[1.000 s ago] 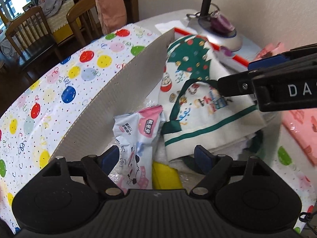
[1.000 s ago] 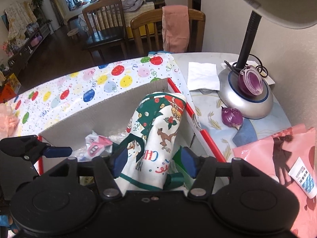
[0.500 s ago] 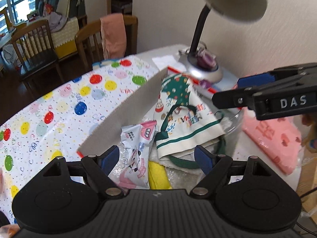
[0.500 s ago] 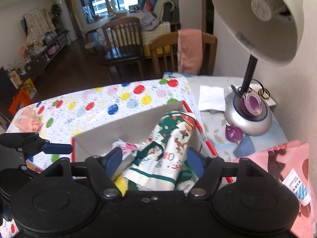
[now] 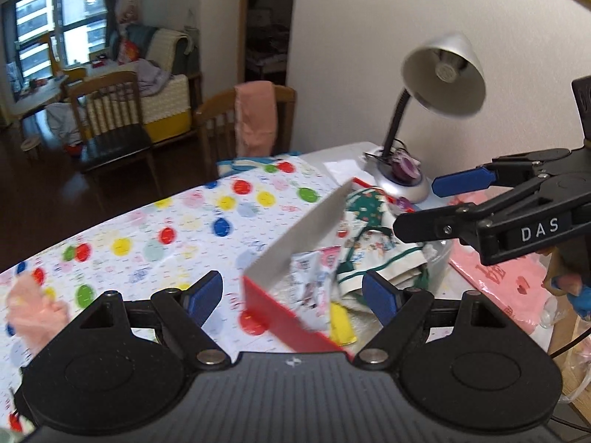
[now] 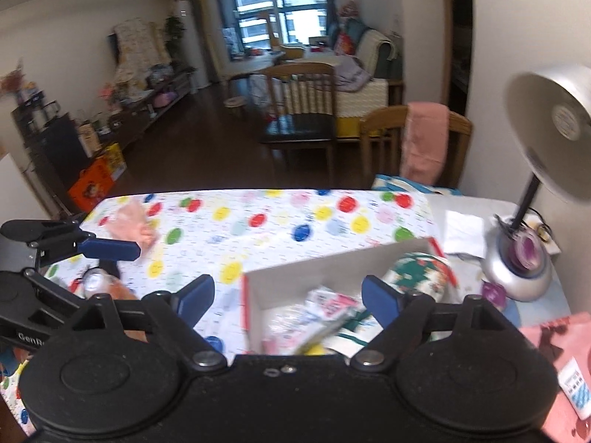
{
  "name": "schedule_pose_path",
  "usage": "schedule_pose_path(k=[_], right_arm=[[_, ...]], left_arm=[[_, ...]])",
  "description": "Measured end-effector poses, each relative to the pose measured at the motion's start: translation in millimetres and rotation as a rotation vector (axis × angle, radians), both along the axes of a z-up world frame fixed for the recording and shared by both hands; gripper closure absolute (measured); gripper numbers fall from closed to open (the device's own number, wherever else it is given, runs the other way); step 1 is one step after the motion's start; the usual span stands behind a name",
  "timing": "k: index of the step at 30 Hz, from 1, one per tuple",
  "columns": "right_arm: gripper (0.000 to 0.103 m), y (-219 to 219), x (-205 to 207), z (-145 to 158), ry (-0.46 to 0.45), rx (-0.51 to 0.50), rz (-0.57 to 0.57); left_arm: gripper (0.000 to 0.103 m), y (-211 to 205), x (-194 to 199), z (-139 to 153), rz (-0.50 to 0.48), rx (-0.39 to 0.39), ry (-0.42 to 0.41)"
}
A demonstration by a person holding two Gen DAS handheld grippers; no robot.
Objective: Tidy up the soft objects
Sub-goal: 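Move the right tool to the pink mesh puff while the left tool reaches the black cloth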
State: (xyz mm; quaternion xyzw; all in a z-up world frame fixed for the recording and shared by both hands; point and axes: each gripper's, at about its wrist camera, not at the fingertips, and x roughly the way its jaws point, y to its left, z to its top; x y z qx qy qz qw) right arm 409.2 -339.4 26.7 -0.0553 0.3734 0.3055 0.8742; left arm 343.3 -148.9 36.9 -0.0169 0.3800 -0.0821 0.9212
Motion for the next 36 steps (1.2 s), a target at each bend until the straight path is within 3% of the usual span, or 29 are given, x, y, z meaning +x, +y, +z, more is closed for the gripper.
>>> schedule_pose_path(k=[11,15,24,36], right_arm=[[0.008,84.4,-32.9,6.7,-0.004,0.014,0.144],[0.006,116.6,-40.6,5.6,0.011,0.025,0.184],[0.004,193.2,-52.4,-5.9,0.066,0.008,0.232],[0.003,307.9,-47.4,-20.9,0.137,-0.05,0.219]], left_arm=[[0.016,89.5,-55.3,4.4,0.126,-0.028,-0.021],[0.005,123.8,-71.2,-2.2,0.176,-0.027,-0.024],[0.003,198.0,-92.2,-26.1,0.29,-0.071,0.006],[0.003,294.2,-87.0,-63.7,0.261,-0.034,0.139]])
